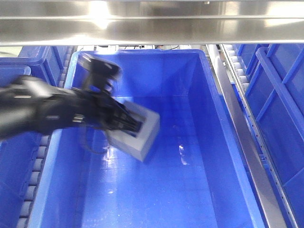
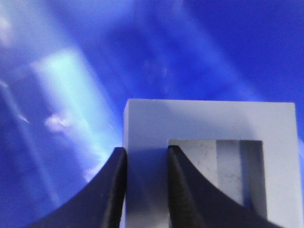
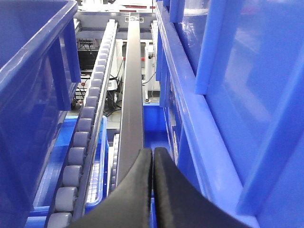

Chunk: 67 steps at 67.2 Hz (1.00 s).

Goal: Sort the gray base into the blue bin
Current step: 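Lower the block into the blue bin with the left gripper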

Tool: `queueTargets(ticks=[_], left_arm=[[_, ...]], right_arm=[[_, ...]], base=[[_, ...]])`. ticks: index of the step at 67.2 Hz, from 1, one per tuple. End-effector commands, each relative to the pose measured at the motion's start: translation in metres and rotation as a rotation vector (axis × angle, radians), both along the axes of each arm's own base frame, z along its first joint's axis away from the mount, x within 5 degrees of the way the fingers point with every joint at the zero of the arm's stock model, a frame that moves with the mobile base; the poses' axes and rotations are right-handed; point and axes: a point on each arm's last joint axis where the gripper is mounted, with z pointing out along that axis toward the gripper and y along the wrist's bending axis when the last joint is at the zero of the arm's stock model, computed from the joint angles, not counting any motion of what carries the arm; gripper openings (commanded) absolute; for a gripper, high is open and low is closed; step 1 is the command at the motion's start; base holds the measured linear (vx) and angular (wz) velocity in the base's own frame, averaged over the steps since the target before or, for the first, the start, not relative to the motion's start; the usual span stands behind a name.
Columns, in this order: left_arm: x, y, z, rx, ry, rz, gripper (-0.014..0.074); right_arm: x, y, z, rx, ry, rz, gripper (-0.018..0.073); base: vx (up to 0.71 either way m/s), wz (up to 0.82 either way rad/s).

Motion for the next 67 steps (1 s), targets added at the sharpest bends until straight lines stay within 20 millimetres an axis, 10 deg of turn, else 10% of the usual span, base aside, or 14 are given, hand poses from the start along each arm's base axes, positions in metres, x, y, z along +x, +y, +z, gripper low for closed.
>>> queueTargets(ticks=[1,42,67], left_arm=[[0.007,-0.008,0.023,-0.09,-0.102,-0.007,0.0006],[0.019,-0.016,-0.01,-0.039,-0.022,-0.004,0.0206],[0.01,-0.01,0.007,-0.045,-0.024,0.003,0.0338]], right_arm=[[0.0,0.0,0.006,-0.018,-0.083,-0.003,-0.0005],[0.0,0.0,0.006,-0.018,-0.08,-0.003,-0.0005],[0.0,0.0,0.006,-0.018,-0.08,-0.003,-0.0005]], base=[[0.0,0.0],[0.0,0.0],[0.0,0.0]])
